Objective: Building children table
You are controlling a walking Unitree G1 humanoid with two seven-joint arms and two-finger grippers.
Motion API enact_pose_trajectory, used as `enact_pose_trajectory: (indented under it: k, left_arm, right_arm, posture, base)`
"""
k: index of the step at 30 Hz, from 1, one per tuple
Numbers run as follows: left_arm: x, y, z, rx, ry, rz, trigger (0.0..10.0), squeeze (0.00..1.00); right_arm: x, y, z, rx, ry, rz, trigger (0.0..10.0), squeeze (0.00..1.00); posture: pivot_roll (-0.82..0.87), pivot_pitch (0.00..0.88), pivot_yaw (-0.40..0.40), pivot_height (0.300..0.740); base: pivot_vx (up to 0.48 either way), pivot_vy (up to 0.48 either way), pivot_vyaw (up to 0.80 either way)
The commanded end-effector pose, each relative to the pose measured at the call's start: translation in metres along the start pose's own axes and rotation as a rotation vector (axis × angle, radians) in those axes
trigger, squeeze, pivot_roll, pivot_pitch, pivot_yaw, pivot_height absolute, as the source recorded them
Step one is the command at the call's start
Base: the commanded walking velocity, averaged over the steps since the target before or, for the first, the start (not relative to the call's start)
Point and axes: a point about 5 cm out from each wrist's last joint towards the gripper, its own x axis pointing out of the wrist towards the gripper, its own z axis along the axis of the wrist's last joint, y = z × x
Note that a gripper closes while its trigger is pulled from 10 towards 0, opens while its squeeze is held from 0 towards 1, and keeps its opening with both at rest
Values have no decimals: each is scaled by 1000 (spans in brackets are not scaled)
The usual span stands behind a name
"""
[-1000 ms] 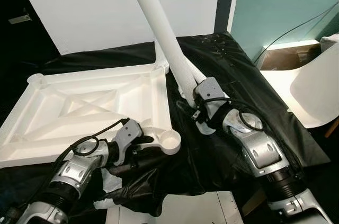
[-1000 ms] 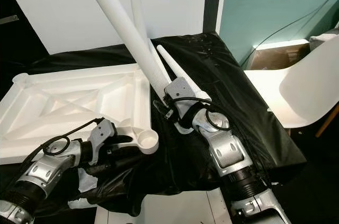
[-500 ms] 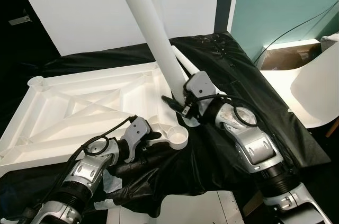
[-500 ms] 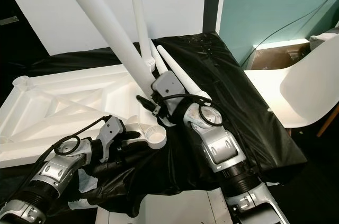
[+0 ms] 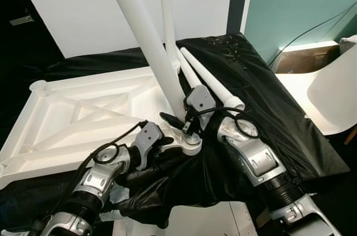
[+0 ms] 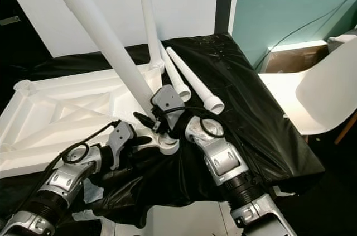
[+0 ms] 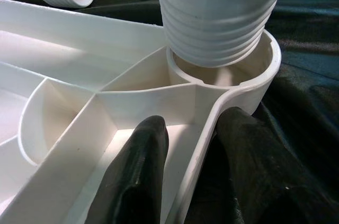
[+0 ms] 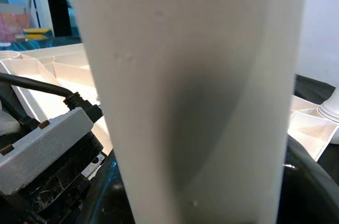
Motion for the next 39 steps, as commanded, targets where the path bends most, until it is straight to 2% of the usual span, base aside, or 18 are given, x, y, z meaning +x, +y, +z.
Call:
enact_pose_trajectory:
  k: [1, 7, 15, 19, 24, 29, 31, 33, 36, 39]
  left_arm:
    - [3, -4, -15, -53, 43, 51, 10000, 0]
    - [3, -4, -13, -50, 40, 52, 10000, 0]
    - [2, -4, -14, -53, 43, 56, 10000, 0]
    - [1, -5, -15, -57, 45, 57, 10000, 0]
    - [1, -5, -16, -58, 45, 61, 10000, 0]
    - [2, -4, -16, -57, 46, 63, 10000, 0]
    - [2, -4, -16, -56, 46, 63, 10000, 0]
    - [2, -4, -16, -54, 47, 60, 10000, 0]
    - [4, -4, -15, -52, 45, 55, 10000, 0]
    - [4, -4, -15, -52, 45, 54, 10000, 0]
  right_arm:
    - [-3, 3, -12, 18, 30, 8, 10000, 0]
    - [-9, 5, -24, 13, 42, 3, 10000, 0]
    - [-13, 14, -32, 39, 43, 51, 10000, 0]
    - [-15, 17, -35, 82, 61, 98, 10000, 0]
    - [-21, 13, -39, 69, 80, 105, 10000, 0]
    - [-39, 5, -52, 55, 147, 88, 10000, 0]
    - [-44, 2, -57, 72, 176, 67, 10000, 0]
    - [-48, -2, -62, 128, 220, 12, 10000, 0]
    - [-45, -4, -64, 227, 243, -59, 10000, 0]
    - [-43, -4, -63, 250, 242, -72, 10000, 0]
  posture:
    - [-106, 0, 67, 740]
    - [-102, 0, 67, 740]
    - [-97, 0, 68, 740]
    - [-94, 0, 63, 740]
    - [-96, 0, 61, 740]
    - [-102, 0, 60, 740]
    - [-106, 0, 61, 740]
    - [-112, 0, 64, 740]
    - [-114, 0, 66, 740]
    - [-114, 0, 66, 740]
  base:
    - [0, 0, 0]
    - [0, 0, 0]
    - [0, 0, 0]
    - [0, 0, 0]
    - [0, 0, 0]
    - [0, 0, 0]
    - [0, 0, 0]
    - [0, 0, 0]
    - [0, 0, 0]
    - [0, 0, 0]
